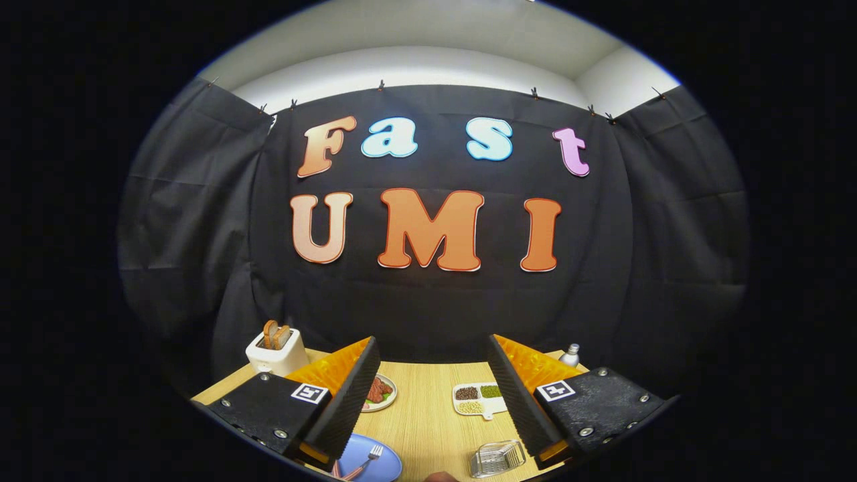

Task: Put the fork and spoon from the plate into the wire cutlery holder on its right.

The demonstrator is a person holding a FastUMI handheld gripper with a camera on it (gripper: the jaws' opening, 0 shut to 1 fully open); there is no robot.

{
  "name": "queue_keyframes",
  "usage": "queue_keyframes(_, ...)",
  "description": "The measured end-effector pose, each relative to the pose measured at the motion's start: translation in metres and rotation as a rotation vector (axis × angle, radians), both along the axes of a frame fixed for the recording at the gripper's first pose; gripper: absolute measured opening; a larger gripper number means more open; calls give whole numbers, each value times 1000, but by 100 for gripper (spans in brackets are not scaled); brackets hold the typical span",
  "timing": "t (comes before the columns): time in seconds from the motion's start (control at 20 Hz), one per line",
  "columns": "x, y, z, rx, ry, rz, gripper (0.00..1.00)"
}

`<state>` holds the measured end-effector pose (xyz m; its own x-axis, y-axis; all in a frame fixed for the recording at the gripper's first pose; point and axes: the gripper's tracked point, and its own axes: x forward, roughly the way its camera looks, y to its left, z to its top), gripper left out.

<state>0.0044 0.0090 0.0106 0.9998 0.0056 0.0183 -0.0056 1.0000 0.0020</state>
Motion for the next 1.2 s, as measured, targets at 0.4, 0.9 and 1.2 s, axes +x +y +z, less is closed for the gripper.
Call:
queue_keyframes(0.4,6,2,-24,-26,60,-18,97)
queue_keyframes(0.9,12,53,-138,-18,391,80,97)
queue_keyframes(1.2,-2,83,-220,8,629,119,97)
